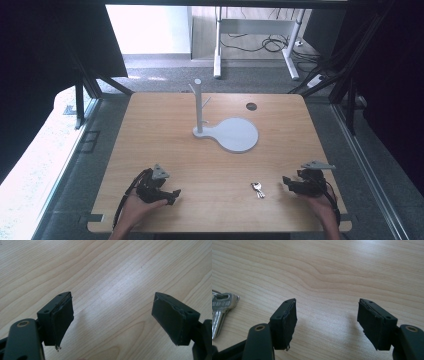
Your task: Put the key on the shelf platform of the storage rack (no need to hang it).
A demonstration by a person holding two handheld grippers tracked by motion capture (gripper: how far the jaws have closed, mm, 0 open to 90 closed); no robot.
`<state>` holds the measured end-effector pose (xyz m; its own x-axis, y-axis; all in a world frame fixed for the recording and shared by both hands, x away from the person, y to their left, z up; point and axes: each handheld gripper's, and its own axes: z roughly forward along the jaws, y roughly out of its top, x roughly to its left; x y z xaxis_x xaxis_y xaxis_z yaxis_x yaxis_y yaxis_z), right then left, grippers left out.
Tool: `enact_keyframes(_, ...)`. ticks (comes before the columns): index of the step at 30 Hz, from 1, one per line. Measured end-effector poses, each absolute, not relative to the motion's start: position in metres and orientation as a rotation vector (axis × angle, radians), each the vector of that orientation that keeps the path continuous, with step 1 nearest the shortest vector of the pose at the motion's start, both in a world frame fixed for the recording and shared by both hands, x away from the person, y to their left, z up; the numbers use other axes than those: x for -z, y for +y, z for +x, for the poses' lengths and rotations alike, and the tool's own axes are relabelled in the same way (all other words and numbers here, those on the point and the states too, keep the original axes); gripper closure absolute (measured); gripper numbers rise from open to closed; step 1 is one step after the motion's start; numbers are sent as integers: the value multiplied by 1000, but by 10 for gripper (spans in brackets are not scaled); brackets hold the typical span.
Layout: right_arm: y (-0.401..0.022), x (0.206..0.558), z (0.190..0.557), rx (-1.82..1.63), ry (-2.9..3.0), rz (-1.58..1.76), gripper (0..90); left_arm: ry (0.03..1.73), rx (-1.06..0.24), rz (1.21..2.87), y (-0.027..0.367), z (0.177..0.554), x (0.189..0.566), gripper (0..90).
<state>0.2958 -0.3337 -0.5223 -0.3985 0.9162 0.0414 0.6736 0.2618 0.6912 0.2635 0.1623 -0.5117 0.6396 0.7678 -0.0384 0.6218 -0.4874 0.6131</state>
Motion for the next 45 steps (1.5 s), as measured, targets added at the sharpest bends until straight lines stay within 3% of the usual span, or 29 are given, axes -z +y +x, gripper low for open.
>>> enact_keyframes(26, -324, 518, 295, -879, 2278, 1392, 403, 1100, -360, 2231, 171, 262, 503, 179)
enact_keyframes(35, -321, 495, 290, -801, 2360, 1359, 427, 1095, -366, 2219, 172, 259, 499, 180)
enact_keyframes(45, -291, 469, 290, -756, 2489, 1225, 434, 1095, -361, 2224, 172, 260, 499, 180)
